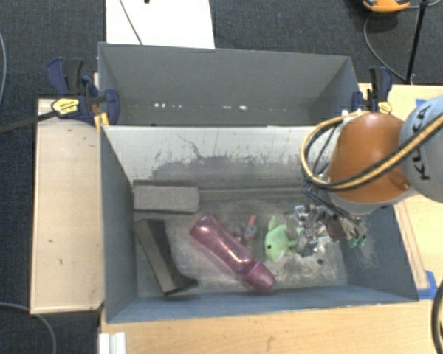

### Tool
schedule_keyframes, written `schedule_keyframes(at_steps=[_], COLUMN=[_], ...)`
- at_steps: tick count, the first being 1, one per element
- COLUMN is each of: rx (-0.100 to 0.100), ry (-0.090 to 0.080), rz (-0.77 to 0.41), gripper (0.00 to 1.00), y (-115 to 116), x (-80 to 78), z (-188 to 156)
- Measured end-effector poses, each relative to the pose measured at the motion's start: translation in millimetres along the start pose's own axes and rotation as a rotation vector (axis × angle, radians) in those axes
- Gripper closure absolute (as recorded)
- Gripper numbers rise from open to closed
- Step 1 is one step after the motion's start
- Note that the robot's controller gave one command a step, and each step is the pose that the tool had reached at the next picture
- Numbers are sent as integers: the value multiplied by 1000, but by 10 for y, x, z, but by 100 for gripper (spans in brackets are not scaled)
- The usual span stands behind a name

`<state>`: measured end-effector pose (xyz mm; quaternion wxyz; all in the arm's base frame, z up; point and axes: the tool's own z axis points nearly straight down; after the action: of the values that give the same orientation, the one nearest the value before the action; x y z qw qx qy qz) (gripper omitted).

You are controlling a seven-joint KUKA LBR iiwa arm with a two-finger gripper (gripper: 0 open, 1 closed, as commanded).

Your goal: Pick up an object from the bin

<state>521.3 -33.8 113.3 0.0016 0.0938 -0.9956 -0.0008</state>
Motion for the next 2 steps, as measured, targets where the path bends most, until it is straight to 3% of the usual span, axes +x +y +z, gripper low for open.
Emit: schedule_keyframes(at_steps=[2], rx=[0], ry=[-2], rz=[-5], gripper=[100], y=[17], x=[-88], z=[-625])
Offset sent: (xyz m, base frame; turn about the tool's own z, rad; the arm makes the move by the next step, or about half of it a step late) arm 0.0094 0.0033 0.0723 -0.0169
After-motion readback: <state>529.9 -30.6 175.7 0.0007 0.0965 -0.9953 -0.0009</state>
